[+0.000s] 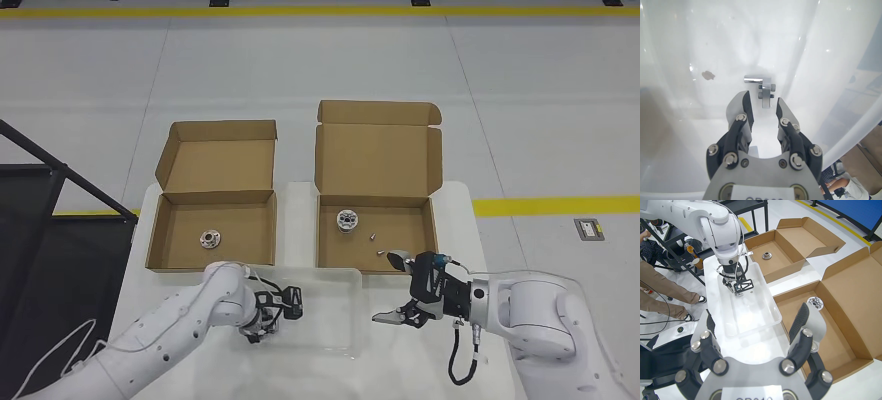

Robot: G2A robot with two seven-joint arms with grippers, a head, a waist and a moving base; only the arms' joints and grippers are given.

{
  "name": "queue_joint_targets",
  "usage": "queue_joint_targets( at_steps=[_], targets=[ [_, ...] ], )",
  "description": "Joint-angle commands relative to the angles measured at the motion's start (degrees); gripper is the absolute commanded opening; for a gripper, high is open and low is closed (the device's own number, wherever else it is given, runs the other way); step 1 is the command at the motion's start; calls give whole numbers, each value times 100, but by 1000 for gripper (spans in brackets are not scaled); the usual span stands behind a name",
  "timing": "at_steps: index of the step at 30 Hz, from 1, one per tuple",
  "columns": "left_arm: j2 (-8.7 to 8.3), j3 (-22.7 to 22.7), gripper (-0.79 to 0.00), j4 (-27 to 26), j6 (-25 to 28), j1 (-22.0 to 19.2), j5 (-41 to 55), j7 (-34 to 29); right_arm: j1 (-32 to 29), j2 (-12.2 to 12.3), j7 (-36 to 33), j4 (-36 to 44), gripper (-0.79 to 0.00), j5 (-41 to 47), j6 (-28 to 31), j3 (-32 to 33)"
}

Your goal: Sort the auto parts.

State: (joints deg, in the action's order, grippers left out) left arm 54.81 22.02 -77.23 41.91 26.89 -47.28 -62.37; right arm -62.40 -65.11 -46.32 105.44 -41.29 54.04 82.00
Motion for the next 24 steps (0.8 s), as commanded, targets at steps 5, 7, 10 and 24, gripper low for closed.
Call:
queue_joint_targets(
  at_steps=[5, 7, 10, 24],
  targets=[
    [56, 80, -471, 141, 180, 43, 110, 180, 0, 0, 0, 0, 0, 0, 0, 1],
    [71, 68, -480, 171, 179, 32, 50, 179, 0, 0, 0, 0, 0, 0, 0, 1],
    [96, 62, -502, 215, 200, 29, 38, 200, 0, 0, 0, 0, 0, 0, 0, 1],
    [171, 47, -785, 354, 241, -22, 14, 242, 0, 0, 0, 0, 0, 0, 0, 1]
  ],
)
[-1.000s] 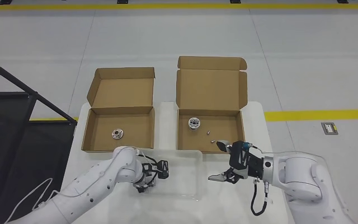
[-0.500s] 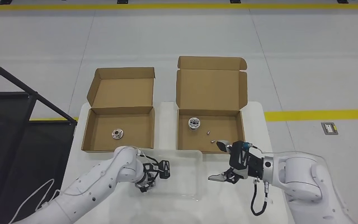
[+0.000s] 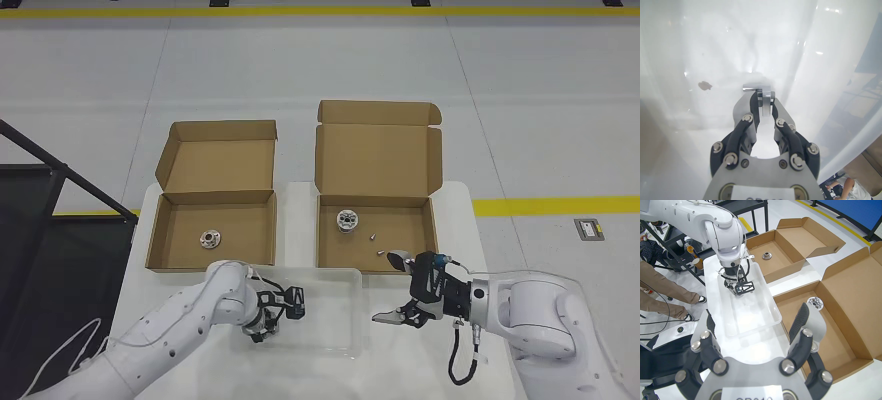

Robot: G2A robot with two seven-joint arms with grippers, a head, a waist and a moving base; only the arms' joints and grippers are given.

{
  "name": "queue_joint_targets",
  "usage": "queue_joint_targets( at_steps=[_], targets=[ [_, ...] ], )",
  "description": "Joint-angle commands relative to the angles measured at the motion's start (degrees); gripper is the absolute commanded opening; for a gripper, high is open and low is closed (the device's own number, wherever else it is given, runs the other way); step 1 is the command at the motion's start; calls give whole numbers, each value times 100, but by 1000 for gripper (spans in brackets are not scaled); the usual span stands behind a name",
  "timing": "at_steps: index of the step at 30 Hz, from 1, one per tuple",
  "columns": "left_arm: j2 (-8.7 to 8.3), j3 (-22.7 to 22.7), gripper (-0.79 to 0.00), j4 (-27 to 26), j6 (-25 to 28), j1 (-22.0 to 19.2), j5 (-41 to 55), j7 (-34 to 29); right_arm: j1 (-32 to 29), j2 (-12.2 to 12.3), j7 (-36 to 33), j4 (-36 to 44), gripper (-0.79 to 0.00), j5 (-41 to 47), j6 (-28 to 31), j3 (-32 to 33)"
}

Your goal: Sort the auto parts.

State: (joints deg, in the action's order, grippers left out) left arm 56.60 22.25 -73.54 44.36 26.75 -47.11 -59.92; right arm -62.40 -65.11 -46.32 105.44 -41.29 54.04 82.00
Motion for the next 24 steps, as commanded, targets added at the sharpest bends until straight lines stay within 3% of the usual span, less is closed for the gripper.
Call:
queue_joint_targets(
  at_steps=[1, 6, 11, 19, 24],
  targets=[
    [-20, 58, -785, -35, -11, -13, -1, -10, 0, 0, 0, 0, 0, 0, 0, 1],
    [-143, 328, -785, -281, 19, 31, 48, 20, 0, 0, 0, 0, 0, 0, 0, 1],
    [-371, 773, -785, -815, -68, 174, -22, -64, 0, 0, 0, 0, 0, 0, 0, 1],
    [-902, 2105, -785, -2379, -498, 819, -477, -97, 0, 0, 0, 0, 0, 0, 0, 1],
    [-1169, 2977, -785, -2975, -856, 1338, -976, 142, 0, 0, 0, 0, 0, 0, 0, 1]
  ],
)
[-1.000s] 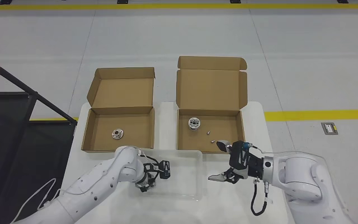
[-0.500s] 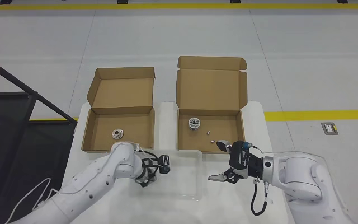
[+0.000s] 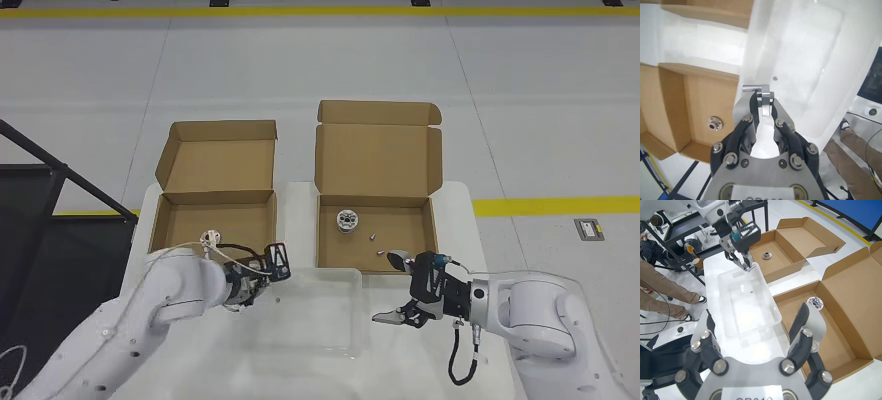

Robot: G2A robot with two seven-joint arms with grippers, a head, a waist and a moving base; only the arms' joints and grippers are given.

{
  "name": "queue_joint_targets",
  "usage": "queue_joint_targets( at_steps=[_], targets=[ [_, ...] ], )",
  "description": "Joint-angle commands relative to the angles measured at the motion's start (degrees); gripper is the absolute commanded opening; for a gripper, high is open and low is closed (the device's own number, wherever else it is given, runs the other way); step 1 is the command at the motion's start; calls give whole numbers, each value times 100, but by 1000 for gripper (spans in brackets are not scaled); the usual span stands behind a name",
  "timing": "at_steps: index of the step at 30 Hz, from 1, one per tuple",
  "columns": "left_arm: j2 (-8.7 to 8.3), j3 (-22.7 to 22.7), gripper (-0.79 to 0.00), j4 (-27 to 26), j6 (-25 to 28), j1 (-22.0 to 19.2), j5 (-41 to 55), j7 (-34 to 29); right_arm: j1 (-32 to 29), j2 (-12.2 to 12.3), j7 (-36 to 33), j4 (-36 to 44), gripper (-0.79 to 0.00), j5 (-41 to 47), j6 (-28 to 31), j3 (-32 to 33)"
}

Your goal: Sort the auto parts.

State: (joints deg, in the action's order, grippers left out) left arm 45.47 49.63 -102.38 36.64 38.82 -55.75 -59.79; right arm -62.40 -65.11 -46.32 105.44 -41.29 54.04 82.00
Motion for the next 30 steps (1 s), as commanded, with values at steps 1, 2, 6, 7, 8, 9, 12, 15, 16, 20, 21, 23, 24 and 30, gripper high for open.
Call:
queue_joint_targets(
  at_steps=[1, 2, 6, 7, 8, 9, 12, 15, 16, 20, 21, 23, 24, 30],
  targets=[
    [-97, 415, -785, -125, -130, 220, -191, 255, 0, 0, 0, 0, 0, 0, 0, 1],
    [-137, 584, -785, -143, -154, 297, -299, 367, 0, 0, 0, 0, 0, 0, 0, 1],
    [-246, 1107, -785, -114, -286, 569, -868, 947, 0, 0, 0, 0, 0, 0, 0, 1],
    [-260, 1193, -785, -48, -332, 625, -996, 1119, 0, 0, 0, 0, 0, 0, 0, 1],
    [-267, 1270, -785, 62, -379, 670, -1066, 1330, 0, 0, 0, 0, 0, 0, 0, 1],
    [-271, 1333, -785, 199, -364, 700, -1105, 1576, 0, 0, 0, 0, 0, 0, 0, 1],
    [-266, 1472, -785, 728, -254, 689, -1208, 2325, 0, 0, 0, 0, 0, 0, 0, 1],
    [-258, 1482, -785, 880, -218, 688, -1249, 2537, 0, 0, 0, 0, 0, 0, 0, 1],
    [-258, 1482, -785, 880, -218, 688, -1249, 2537, 0, 0, 0, 0, 0, 0, 0, 1],
    [-258, 1482, -785, 880, -218, 688, -1249, 2537, 0, 0, 0, 0, 0, 0, 0, 1],
    [-258, 1482, -785, 880, -218, 688, -1249, 2537, 0, 0, 0, 0, 0, 0, 0, 1],
    [-258, 1482, -785, 880, -218, 688, -1249, 2537, 0, 0, 0, 0, 0, 0, 0, 1],
    [-255, 1467, -785, 873, -295, 780, -1301, 2579, 0, 0, 0, 0, 0, 0, 0, 1],
    [-171, 1357, -785, 1456, -77, 637, -1241, 2974, 0, 0, 0, 0, 0, 0, 0, 1]
  ],
)
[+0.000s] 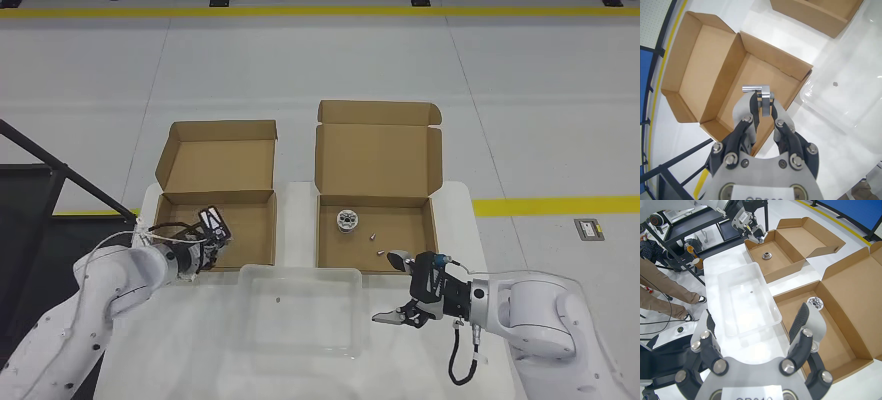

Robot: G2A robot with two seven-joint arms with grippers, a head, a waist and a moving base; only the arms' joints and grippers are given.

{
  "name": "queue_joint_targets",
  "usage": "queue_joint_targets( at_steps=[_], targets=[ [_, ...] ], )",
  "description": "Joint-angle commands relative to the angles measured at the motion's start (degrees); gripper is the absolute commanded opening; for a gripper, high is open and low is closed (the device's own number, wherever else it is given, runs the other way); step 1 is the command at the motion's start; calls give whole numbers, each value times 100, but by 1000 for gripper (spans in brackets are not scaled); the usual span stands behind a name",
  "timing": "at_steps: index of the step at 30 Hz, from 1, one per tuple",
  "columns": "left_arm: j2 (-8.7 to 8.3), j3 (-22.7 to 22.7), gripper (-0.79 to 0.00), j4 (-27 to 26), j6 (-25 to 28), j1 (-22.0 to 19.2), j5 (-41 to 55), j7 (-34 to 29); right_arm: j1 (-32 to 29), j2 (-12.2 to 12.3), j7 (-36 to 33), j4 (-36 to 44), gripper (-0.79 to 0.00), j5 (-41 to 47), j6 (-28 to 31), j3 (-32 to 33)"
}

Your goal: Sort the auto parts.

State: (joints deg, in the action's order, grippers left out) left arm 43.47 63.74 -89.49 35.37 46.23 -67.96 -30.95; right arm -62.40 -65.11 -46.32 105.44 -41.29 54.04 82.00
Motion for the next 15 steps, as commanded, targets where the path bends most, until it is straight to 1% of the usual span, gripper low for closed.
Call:
queue_joint_targets(
  at_steps=[1, 5, 7, 8, 10, 15],
  targets=[
    [61, -111, -785, 305, 89, -195, 4, 174, 0, 0, 0, 0, 0, 0, 0, 1],
    [237, -458, -785, 1019, 344, -652, 163, 468, 0, 0, 0, 0, 0, 0, 0, 1],
    [361, -715, -785, 1425, 470, -914, 219, 551, 0, 0, 0, 0, 0, 0, 0, 1],
    [431, -833, -785, 1653, 629, -1055, 382, 631, 0, 0, 0, 0, 0, 0, 0, 1],
    [567, -1099, -785, 2013, 589, -1335, 210, 584, 0, 0, 0, 0, 0, 0, 0, 1],
    [940, -1646, -785, 2905, 497, -1852, 136, 781, 0, 0, 0, 0, 0, 0, 0, 1]
  ],
)
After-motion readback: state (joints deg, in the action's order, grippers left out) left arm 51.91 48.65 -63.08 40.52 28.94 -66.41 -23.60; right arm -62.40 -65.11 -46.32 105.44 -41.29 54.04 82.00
